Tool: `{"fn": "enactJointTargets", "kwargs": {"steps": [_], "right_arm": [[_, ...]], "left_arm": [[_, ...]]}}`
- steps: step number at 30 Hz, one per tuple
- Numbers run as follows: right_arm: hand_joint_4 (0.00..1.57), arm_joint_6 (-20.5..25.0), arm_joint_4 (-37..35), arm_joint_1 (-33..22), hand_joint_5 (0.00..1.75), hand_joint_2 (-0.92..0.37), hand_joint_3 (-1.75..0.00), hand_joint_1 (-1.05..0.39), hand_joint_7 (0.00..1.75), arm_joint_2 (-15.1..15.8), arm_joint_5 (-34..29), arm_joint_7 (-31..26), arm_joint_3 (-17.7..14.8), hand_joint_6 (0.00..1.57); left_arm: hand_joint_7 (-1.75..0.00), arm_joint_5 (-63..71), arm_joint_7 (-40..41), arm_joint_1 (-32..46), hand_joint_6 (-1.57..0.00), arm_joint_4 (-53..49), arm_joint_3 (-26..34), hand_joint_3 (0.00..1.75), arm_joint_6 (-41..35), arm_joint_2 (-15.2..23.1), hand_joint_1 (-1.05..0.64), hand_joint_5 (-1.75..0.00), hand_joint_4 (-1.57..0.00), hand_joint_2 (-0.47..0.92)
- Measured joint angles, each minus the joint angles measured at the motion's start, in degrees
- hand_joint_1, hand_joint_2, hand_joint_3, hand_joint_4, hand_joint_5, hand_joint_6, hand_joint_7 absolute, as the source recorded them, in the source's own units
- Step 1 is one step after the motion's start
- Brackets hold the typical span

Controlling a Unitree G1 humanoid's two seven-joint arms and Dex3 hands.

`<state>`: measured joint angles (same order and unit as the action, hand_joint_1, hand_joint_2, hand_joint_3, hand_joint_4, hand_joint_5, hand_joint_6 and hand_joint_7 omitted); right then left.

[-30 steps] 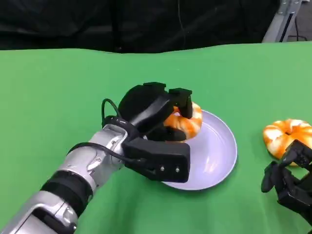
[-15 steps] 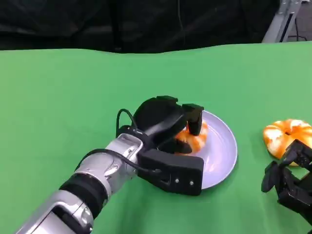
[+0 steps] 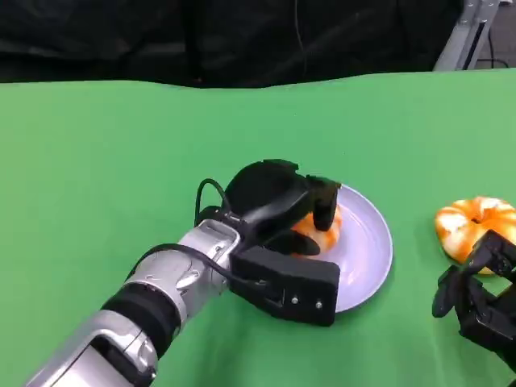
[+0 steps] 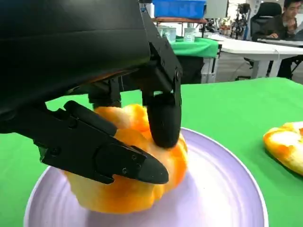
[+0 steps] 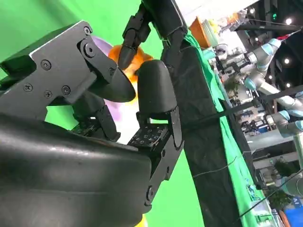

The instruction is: Grasp the bread from the table and place it into the plate.

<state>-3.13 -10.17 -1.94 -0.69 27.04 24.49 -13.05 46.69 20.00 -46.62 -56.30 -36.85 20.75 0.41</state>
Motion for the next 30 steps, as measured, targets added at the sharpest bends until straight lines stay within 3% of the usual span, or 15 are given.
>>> {"fn": "enactJointTargets", "kwargs": {"steps": [1,3,6,8,15,21,27,29,30], "right_arm": [[0.88,0.00,0.04,0.00,1.75,-0.43,-1.36,-0.05,1.56,0.00,0.00,0.00,0.00,0.80],[0.88,0.00,0.07,-0.01,1.75,-0.43,-1.35,-0.06,1.56,-0.01,-0.01,0.00,0.00,0.80],[0.89,0.00,0.10,-0.03,1.75,-0.43,-1.34,-0.07,1.55,-0.01,-0.08,-0.05,0.01,0.81],[0.88,0.00,0.17,-0.08,1.75,-0.43,-1.34,-0.07,1.54,-0.01,-0.15,-0.27,0.03,0.81],[0.88,-0.01,0.20,-0.20,1.75,-0.44,-1.33,-0.07,1.53,-0.01,-0.20,-0.35,0.05,0.81],[0.89,-0.01,0.22,-0.23,1.75,-0.44,-1.33,-0.06,1.53,-0.02,-0.13,-0.34,0.06,0.82],[0.88,-0.03,0.29,-0.27,1.75,-0.43,-1.34,-0.05,1.53,-0.09,-0.09,-0.30,0.07,0.82],[0.88,-0.05,0.30,-0.32,1.75,-0.43,-1.34,-0.05,1.54,-0.13,-0.09,-0.30,0.07,0.82],[0.88,-0.06,0.30,-0.33,1.75,-0.43,-1.35,-0.05,1.54,-0.14,-0.09,-0.30,0.07,0.82]], "left_arm": [[-0.04,-0.01,-0.84,0.00,-0.61,0.01,-0.01,0.39,-0.26,0.07,-0.71,-0.10,-0.42,0.92],[-0.01,-0.14,-3.67,0.01,-0.38,0.47,-0.01,0.50,-1.55,0.28,-0.92,-0.02,-0.12,0.92],[0.00,-0.32,-7.33,0.12,-0.23,1.79,0.09,0.59,-3.13,0.74,-1.01,0.00,-0.02,0.92],[0.00,-0.47,-8.64,0.33,-0.16,2.32,0.10,0.66,-3.52,0.99,-1.04,0.00,0.00,0.92],[0.00,-0.17,-8.88,1.84,-0.12,3.36,0.09,0.70,-4.08,1.48,-1.05,0.00,0.00,0.92],[-0.03,-0.44,-8.89,2.03,-0.18,6.15,0.46,0.67,-4.23,2.46,-1.03,0.00,0.00,0.92],[-0.04,-6.66,-8.63,5.66,-0.37,9.84,4.84,0.39,1.08,3.62,-0.72,-0.08,-0.24,0.92],[-0.04,-8.86,-8.73,7.32,-0.39,12.17,6.60,0.37,2.39,4.21,-0.69,-0.09,-0.27,0.92],[-0.06,-9.35,-8.76,7.88,-0.46,13.11,7.24,0.32,2.56,4.44,-0.51,-0.14,-0.40,0.92]]}}
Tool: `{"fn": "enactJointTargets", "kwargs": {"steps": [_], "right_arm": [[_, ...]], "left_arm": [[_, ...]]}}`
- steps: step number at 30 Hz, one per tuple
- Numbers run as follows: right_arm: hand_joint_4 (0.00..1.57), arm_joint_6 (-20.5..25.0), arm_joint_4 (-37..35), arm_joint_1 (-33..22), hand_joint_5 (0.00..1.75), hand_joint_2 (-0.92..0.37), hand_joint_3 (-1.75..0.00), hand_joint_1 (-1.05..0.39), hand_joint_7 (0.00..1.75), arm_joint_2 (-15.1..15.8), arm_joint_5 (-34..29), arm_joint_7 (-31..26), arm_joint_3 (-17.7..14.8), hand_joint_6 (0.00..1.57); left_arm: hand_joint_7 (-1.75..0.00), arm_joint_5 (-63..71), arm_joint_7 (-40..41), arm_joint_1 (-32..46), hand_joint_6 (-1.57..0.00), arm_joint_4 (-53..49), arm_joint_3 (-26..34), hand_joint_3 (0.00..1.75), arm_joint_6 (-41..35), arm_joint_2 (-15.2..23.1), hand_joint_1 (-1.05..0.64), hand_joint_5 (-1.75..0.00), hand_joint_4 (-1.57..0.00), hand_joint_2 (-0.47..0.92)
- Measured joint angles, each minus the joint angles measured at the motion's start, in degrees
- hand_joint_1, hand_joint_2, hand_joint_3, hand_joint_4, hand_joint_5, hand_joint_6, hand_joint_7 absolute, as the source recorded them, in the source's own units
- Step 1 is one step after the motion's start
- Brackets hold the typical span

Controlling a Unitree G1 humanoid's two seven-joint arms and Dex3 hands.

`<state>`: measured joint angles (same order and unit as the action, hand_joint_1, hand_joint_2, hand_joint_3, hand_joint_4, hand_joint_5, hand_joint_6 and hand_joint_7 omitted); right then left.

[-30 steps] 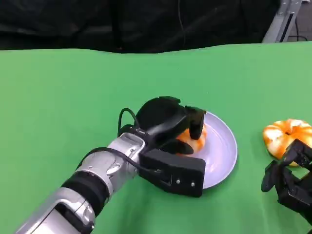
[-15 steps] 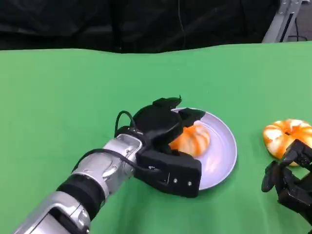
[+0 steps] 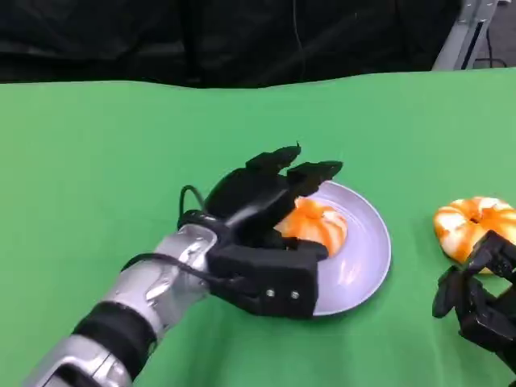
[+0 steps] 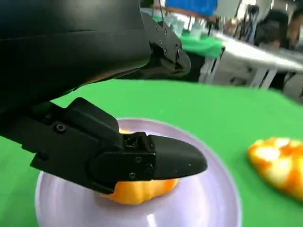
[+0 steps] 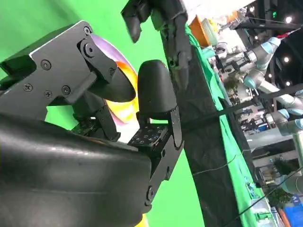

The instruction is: Grasp the bread from the table and place it into the plate.

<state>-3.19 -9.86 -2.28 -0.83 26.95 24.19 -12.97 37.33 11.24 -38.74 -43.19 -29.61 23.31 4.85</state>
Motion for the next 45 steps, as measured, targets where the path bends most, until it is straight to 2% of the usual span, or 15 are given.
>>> {"fn": "enactJointTargets", "kwargs": {"steps": [1,2,6,7,9,10,11,13,14,16,19,25,28,35,45], "right_arm": [[0.88,0.00,0.03,0.03,1.75,-0.43,-1.35,-0.04,1.54,-0.05,0.00,0.02,0.07,0.81],[0.88,0.01,0.06,0.01,1.75,-0.44,-1.35,-0.04,1.54,-0.12,0.01,0.06,0.10,0.81],[0.88,0.00,0.13,-0.07,1.75,-0.44,-1.34,-0.04,1.55,-0.18,0.06,0.17,0.06,0.81],[0.88,0.01,0.16,-0.06,1.75,-0.44,-1.34,-0.04,1.55,-0.21,0.06,0.16,0.08,0.81],[0.88,0.09,0.25,-0.05,1.75,-0.44,-1.34,-0.04,1.55,-0.32,0.05,0.09,0.11,0.80],[0.88,0.13,0.32,-0.04,1.75,-0.44,-1.34,-0.04,1.55,-0.45,0.06,0.06,0.14,0.80],[0.88,0.17,0.35,-0.09,1.75,-0.44,-1.34,-0.04,1.55,-0.49,0.06,0.03,0.12,0.80],[0.88,0.21,0.43,-0.12,1.75,-0.44,-1.34,-0.04,1.55,-0.50,0.06,0.01,0.10,0.80],[0.88,0.22,0.47,-0.13,1.75,-0.44,-1.34,-0.04,1.55,-0.50,0.03,-0.03,0.10,0.80],[0.88,0.24,0.57,-0.21,1.75,-0.45,-1.34,-0.04,1.55,-0.50,0.01,-0.10,0.10,0.80],[0.89,0.29,0.66,-0.29,1.75,-0.45,-1.33,-0.05,1.56,-0.51,0.01,-0.21,0.15,0.79],[0.89,0.71,0.94,-0.52,1.75,-0.45,-1.33,-0.05,1.56,-0.48,0.01,-0.36,0.10,0.79],[0.89,0.73,1.05,-0.57,1.75,-0.45,-1.32,-0.05,1.56,-0.44,0.02,-0.36,0.04,0.79],[0.88,0.93,1.06,-0.60,1.75,-0.47,-1.30,-0.06,1.56,-0.26,0.05,-0.31,-0.07,0.78],[0.88,0.99,1.13,-0.77,1.75,-0.48,-1.29,-0.05,1.56,-0.04,0.05,-0.22,-0.09,0.78]], "left_arm": [[-0.08,-1.51,-0.70,0.77,-0.55,1.02,1.01,0.27,0.55,0.28,-0.33,-0.19,-0.54,0.92],[-0.09,-4.46,-2.05,2.01,-0.59,2.36,2.59,0.26,1.86,0.53,-0.25,-0.21,-0.60,0.92],[-0.10,-17.31,-9.33,7.84,-0.81,8.17,8.79,0.36,6.58,1.22,-0.13,-0.38,-0.80,0.92],[-0.11,-19.52,-11.25,8.98,-0.87,9.34,9.78,0.43,6.58,1.47,-0.10,-0.45,-0.83,0.91],[-0.15,-24.58,-15.68,11.25,-1.04,11.71,11.83,0.91,6.37,1.91,-0.03,-0.83,-0.82,0.72],[-0.20,-28.17,-18.51,12.62,-1.14,13.23,13.19,1.07,6.07,2.03,-0.03,-1.00,-0.86,0.65],[-0.41,-31.62,-21.14,13.89,-1.17,14.62,14.38,1.14,5.59,2.09,-0.04,-1.19,-0.88,0.61],[-1.06,-38.50,-26.08,16.83,-1.03,18.73,16.64,1.29,1.94,2.12,-0.06,-1.46,-0.91,0.52],[-1.25,-41.42,-28.14,18.35,-0.98,20.98,17.70,1.37,-0.55,2.16,-0.05,-1.54,-0.92,0.48],[-1.41,-47.24,-32.06,21.47,-0.94,25.18,19.57,1.44,-4.87,2.28,-0.04,-1.61,-0.92,0.43],[-1.62,-54.11,-37.92,24.82,-0.86,28.05,22.26,1.33,-8.19,2.22,-0.12,-1.72,-0.93,0.51],[-1.72,-64.91,-46.62,31.33,-0.84,29.96,27.44,1.22,-15.20,2.21,-0.16,-1.75,-0.95,0.54],[-1.69,-69.54,-50.64,33.56,-0.85,29.84,29.97,1.06,-19.52,2.24,-0.16,-1.75,-0.95,0.61],[-1.69,-73.94,-56.19,34.83,-0.83,23.89,35.77,0.96,-25.69,2.00,-0.12,-1.75,-0.87,0.59],[-1.63,-73.82,-61.56,33.03,-0.85,11.36,40.54,0.80,-27.23,1.52,-0.15,-1.75,-0.86,0.65]]}}
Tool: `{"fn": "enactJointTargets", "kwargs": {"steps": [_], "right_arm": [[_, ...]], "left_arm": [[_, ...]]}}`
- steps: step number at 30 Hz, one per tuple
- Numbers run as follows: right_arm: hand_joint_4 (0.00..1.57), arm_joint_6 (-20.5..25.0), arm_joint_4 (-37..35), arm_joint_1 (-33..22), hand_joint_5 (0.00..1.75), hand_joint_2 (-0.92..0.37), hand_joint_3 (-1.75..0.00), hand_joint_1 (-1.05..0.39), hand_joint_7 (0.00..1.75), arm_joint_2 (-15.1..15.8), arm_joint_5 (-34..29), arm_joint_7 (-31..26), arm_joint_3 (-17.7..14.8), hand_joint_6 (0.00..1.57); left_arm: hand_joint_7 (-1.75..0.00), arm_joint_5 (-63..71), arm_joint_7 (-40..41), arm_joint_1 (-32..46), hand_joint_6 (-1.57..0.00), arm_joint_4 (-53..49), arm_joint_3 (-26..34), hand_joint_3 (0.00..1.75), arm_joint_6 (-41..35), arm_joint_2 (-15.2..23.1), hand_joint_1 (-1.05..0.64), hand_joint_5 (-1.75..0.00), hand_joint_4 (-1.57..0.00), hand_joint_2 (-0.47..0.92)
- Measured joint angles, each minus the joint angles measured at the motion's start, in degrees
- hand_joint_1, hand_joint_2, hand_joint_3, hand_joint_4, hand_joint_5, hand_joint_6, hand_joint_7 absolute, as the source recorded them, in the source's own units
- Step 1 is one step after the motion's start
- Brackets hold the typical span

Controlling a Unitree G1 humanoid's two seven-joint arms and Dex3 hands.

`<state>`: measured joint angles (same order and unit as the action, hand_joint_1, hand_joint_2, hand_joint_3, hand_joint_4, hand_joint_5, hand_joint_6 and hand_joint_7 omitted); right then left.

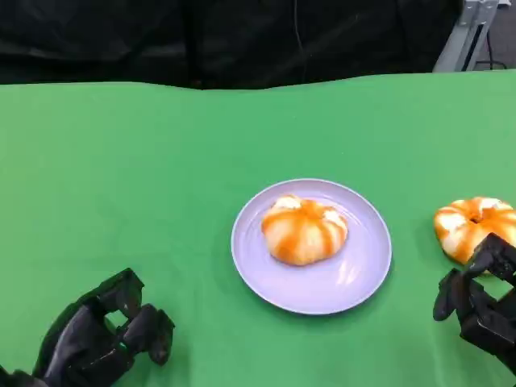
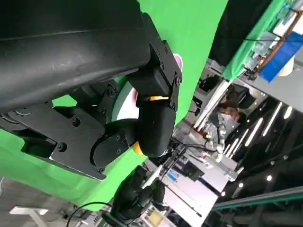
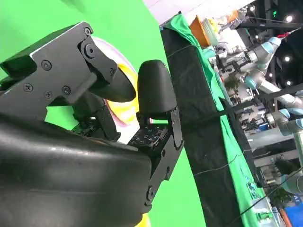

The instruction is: Grasp the bread from the table and place it into the plate.

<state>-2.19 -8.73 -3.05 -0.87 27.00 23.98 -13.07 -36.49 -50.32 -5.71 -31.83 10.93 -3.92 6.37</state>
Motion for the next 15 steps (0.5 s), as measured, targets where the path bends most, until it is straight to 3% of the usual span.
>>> {"fn": "enactJointTargets", "kwargs": {"steps": [5,8,11,13,15], "right_arm": [[0.88,0.00,0.00,-0.01,1.75,-0.47,-1.29,-0.06,1.56,-0.04,-0.01,0.02,0.04,0.78],[0.88,0.00,0.00,-0.12,1.75,-0.47,-1.29,-0.06,1.55,-0.12,-0.02,0.01,0.07,0.78],[0.88,0.00,0.12,-0.24,1.75,-0.47,-1.29,-0.06,1.55,-0.18,-0.04,0.00,0.14,0.78],[0.88,0.00,0.45,-0.39,1.75,-0.47,-1.29,-0.06,1.55,-0.21,-0.07,-0.03,0.18,0.78],[0.88,0.00,0.63,-0.43,1.75,-0.47,-1.29,-0.06,1.55,-0.25,-0.06,-0.03,0.17,0.78]], "left_arm": [[-1.67,-0.01,-1.81,-2.43,-0.83,-1.65,1.49,0.81,-1.48,0.02,-0.14,-1.75,-0.84,0.61],[-1.69,0.02,-2.38,-2.87,-0.82,-2.08,2.11,0.64,-2.20,0.02,-0.16,-1.75,-0.83,0.67],[-1.68,0.03,-3.44,-3.03,-0.83,-2.38,2.56,0.58,-2.87,0.03,-0.15,-1.75,-0.84,0.70],[-1.67,0.08,-3.55,-3.05,-0.84,-2.39,2.72,0.76,-3.10,0.03,-0.12,-1.75,-0.85,0.64],[-1.67,0.25,-3.46,-3.04,-0.85,-2.32,2.82,0.82,-3.38,0.01,-0.12,-1.75,-0.85,0.62]]}}
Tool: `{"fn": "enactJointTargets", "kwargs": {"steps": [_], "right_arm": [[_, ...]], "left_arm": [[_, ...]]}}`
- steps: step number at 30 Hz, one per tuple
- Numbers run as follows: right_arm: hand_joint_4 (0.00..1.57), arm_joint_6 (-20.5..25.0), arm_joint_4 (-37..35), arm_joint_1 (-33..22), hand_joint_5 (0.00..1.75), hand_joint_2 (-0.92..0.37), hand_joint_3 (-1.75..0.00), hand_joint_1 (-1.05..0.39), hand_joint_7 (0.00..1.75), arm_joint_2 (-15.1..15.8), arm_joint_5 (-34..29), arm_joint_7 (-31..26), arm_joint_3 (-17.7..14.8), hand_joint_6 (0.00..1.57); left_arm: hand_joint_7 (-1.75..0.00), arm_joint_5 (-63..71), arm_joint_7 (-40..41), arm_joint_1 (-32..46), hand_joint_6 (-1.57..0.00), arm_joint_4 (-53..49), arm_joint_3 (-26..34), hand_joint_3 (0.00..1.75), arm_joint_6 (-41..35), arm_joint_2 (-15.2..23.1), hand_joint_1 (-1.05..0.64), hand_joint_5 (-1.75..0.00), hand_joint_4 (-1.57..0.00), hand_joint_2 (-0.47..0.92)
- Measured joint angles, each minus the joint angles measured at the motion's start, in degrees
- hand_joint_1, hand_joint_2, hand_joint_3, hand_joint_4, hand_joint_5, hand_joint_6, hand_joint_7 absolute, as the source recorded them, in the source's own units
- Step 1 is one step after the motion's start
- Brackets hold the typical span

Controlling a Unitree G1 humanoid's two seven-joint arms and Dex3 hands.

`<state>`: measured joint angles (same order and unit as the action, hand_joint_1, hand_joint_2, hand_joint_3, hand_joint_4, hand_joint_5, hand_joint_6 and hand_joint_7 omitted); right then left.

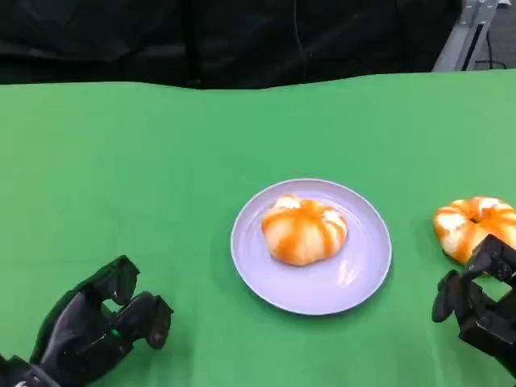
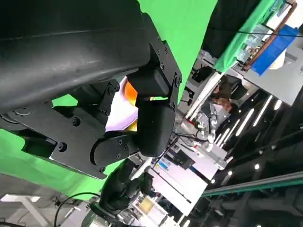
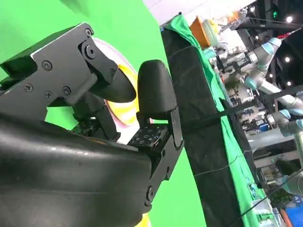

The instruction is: Grasp the bread from the table and place it into the plate.

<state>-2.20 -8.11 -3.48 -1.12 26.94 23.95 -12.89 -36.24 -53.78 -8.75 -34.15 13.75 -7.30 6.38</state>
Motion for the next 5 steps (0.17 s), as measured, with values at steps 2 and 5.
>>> {"fn": "enactJointTargets", "kwargs": {"steps": [2,5], "right_arm": [[0.88,0.00,0.02,-0.09,1.75,-0.47,-1.29,-0.06,1.55,-0.01,0.00,0.00,-0.01,0.78],[0.88,0.04,0.18,-0.28,1.75,-0.47,-1.29,-0.05,1.56,-0.02,0.00,-0.07,0.00,0.78]], "left_arm": [[-1.68,0.32,0.38,0.03,-0.85,0.35,0.01,0.83,-0.02,-0.14,-0.12,-1.75,-0.85,0.61],[-1.68,0.52,0.82,0.04,-0.84,0.66,0.04,0.82,-0.12,-0.43,-0.13,-1.75,-0.85,0.61]]}}
